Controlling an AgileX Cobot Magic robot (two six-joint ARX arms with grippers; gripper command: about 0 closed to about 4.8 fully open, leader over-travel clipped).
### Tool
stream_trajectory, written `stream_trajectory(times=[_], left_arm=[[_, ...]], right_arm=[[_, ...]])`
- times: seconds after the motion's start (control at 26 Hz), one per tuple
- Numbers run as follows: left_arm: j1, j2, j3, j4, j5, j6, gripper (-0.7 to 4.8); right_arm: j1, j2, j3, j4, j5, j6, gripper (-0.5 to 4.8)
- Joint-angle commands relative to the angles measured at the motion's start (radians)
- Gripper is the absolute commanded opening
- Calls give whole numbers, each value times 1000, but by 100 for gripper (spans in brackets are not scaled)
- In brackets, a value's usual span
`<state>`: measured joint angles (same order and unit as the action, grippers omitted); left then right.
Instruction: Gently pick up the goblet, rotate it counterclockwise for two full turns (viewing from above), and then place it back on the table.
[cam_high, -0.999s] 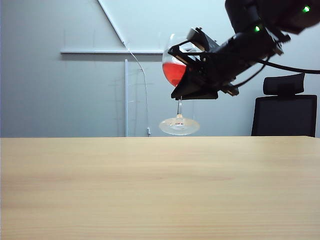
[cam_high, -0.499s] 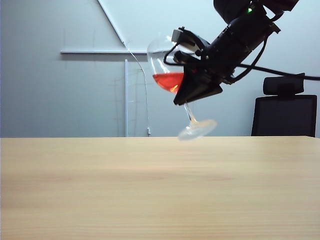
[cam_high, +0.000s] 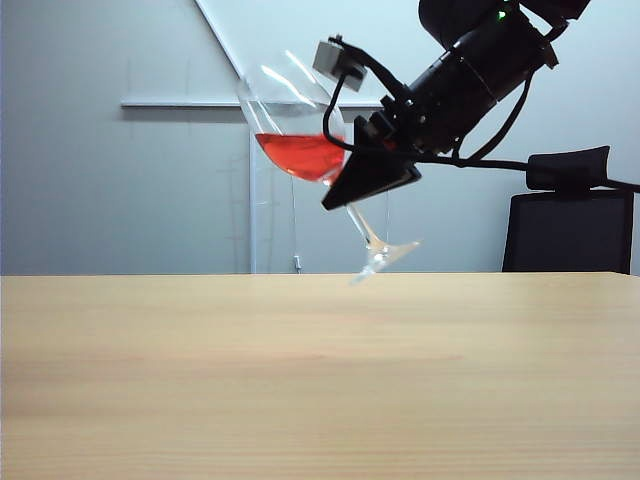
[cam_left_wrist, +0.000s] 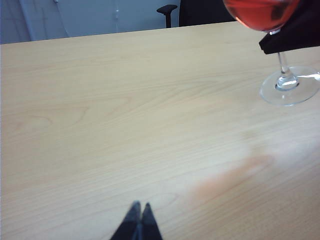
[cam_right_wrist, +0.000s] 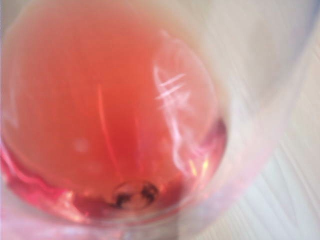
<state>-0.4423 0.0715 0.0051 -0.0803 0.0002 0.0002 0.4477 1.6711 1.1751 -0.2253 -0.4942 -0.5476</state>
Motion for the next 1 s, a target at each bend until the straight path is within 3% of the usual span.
stream_trajectory(times=[0.04, 0.19, 0.31, 0.46, 0.77, 1.0], left_arm=[[-1, 0, 4, 7, 3, 0, -5], [-1, 0, 4, 7, 3, 0, -5], [-1, 0, 4, 7, 3, 0, -5], [-1, 0, 4, 7, 3, 0, -5], [-1, 0, 4, 7, 3, 0, -5], [-1, 0, 4, 7, 3, 0, -5]], right_arm=[[2, -13, 8, 66, -109, -38, -6], [2, -18, 5, 141, -232, -5, -6], [1, -27, -11, 217, -259, 36, -6], [1, -63, -98, 453, -275, 140, -6], [-2, -102, -320, 1070, -221, 415, -6], [-8, -102, -406, 1268, -126, 563, -6]])
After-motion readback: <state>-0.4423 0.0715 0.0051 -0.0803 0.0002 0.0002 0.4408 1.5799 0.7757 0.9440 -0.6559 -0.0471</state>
